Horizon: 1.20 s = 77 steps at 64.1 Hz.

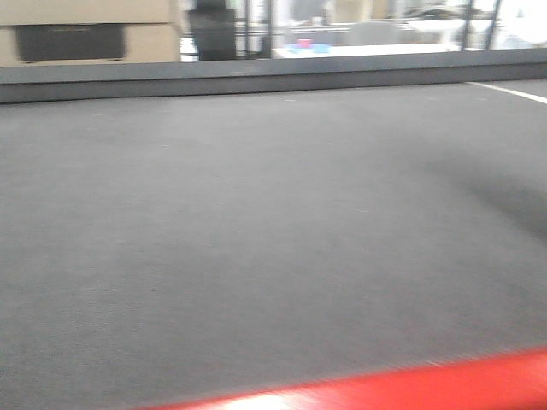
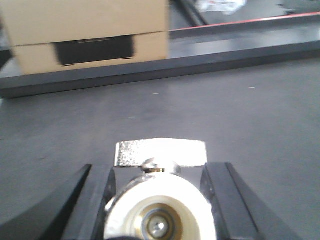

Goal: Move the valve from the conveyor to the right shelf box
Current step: 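Drive the base to the steel shelf of blue bins, holding both valves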

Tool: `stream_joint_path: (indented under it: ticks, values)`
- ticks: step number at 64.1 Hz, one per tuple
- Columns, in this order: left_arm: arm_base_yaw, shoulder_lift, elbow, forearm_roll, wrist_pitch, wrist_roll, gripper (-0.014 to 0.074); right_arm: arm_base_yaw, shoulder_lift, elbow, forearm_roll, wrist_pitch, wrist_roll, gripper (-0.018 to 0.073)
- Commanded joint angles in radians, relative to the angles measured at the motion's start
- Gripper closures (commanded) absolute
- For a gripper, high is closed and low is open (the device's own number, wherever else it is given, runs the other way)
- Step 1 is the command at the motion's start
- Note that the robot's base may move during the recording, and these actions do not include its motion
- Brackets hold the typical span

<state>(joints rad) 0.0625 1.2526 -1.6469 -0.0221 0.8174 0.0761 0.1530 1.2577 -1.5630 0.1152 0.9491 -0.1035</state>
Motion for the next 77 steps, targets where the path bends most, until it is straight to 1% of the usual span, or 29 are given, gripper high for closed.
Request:
stream_joint_path:
  ticks: [1, 77]
  values:
    - [-0.006, -0.011, -0.012, -0.010, -0.059, -0.007, 0.0707, 0.001, -0.017, -0.021, -0.007, -0.067, -0.002, 0.0713]
    - [-0.006, -0.011, -0.012, -0.010, -0.059, -0.007, 0.0707, 0.001, -0.017, -0.021, -0.007, -0.067, -0.002, 0.0713]
